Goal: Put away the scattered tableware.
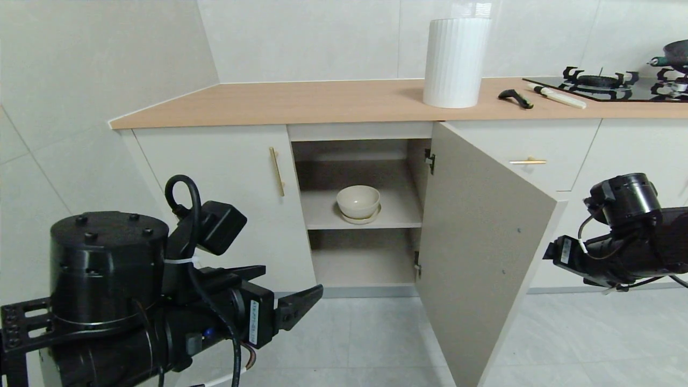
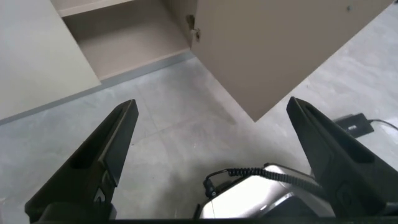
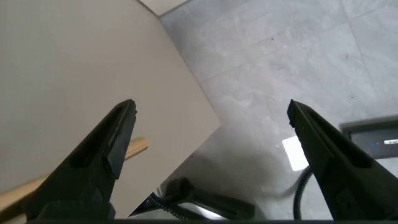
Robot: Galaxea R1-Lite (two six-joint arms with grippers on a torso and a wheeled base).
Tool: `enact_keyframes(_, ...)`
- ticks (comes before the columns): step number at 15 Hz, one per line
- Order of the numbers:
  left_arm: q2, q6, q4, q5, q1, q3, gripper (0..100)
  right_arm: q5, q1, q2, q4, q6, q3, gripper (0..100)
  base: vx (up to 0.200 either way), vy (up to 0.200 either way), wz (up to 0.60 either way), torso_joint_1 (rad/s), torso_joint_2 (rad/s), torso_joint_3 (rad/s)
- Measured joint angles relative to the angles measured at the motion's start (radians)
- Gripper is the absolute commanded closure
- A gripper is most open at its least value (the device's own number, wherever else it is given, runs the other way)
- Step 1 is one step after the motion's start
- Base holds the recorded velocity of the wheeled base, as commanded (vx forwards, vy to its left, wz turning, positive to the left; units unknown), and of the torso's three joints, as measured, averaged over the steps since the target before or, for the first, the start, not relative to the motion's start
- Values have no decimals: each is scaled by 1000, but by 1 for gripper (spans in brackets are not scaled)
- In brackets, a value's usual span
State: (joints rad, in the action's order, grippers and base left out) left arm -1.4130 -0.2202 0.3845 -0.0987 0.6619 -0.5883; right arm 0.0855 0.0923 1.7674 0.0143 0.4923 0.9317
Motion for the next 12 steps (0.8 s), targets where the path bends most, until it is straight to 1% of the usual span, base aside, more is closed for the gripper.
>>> enact_keyframes(3,5,0,0,10,0,1,0,-21,43,27,0,1,23,0,0,0,0,0,0,0)
enact_keyframes(4,6,-5,0,13,0,1,0,-24,53,34,-1,2,29,0,0,0,0,0,0,0)
enact_keyframes(5,8,-12,0,14,0,-1,0,-23,73,45,0,3,37,0,0,0,0,0,0,0)
enact_keyframes(6,9,-31,11,16,0,-2,0,-23,103,62,0,3,52,0,0,0,0,0,0,0)
enact_keyframes(7,12,-43,35,17,0,-3,0,-26,133,81,-6,3,71,0,0,0,0,0,0,0)
enact_keyframes(8,14,-48,49,16,-1,-3,0,-29,160,101,-15,4,86,0,0,0,0,0,0,0)
enact_keyframes(9,16,-54,77,16,-6,-4,0,-31,187,126,-41,4,101,0,0,0,0,0,0,0)
enact_keyframes(12,18,-55,96,17,-21,-4,0,-36,268,214,-139,12,140,0,0,0,0,0,0,0)
